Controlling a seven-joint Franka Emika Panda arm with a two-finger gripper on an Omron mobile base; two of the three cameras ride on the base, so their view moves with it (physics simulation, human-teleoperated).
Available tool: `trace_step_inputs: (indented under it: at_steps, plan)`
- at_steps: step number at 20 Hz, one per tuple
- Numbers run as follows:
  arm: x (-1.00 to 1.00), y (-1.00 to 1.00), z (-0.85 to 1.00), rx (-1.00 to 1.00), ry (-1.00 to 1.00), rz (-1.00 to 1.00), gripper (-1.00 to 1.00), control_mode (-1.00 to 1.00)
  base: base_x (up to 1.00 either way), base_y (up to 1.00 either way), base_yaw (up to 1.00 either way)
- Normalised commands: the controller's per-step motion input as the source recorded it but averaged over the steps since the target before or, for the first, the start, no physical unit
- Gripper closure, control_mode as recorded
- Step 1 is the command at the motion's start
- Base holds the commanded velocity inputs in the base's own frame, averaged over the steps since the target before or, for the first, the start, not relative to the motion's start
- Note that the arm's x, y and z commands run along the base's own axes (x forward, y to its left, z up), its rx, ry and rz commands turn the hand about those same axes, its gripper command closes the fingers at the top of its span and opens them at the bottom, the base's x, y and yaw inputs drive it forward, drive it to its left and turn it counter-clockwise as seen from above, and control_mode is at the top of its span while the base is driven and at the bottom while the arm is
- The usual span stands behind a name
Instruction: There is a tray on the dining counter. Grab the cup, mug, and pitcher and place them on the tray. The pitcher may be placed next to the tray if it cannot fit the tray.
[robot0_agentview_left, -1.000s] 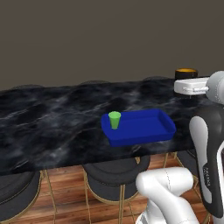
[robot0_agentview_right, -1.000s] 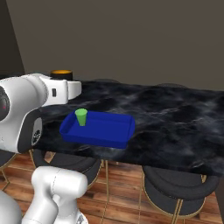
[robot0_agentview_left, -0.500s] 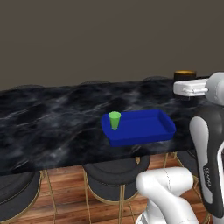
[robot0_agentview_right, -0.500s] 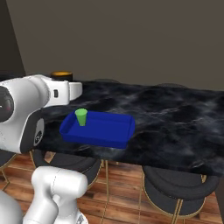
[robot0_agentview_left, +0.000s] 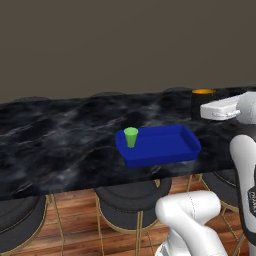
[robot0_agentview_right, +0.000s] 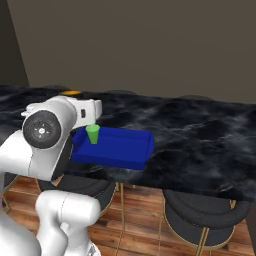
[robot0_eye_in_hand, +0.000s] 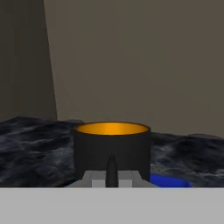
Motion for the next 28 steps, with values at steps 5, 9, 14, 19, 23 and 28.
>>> trace_step_inputs:
  at_steps: [5,9,14,19,23,28]
  plan:
    - [0.17,0.00,-0.31,0.00,0.00,0.23,1.00,-1.00,0.00,0.00,0.00]
    - [0.17,0.00,-0.31,0.00,0.00,0.23,1.00,-1.00,0.00,0.00,0.00]
    - [0.11,0.00,-0.23,0.00,0.02,0.23,1.00,-1.00,0.00,0.00,0.00]
    - [0.05,0.00,-0.19,0.01,0.06,0.22,1.00,-1.00,0.00,0.00,0.00]
    - [0.10,0.00,-0.19,0.00,0.09,0.18,1.00,-1.00,0.00,0.00,0.00]
    - [0.18,0.00,-0.21,0.01,0.07,0.16,1.00,-1.00,0.00,0.00,0.00]
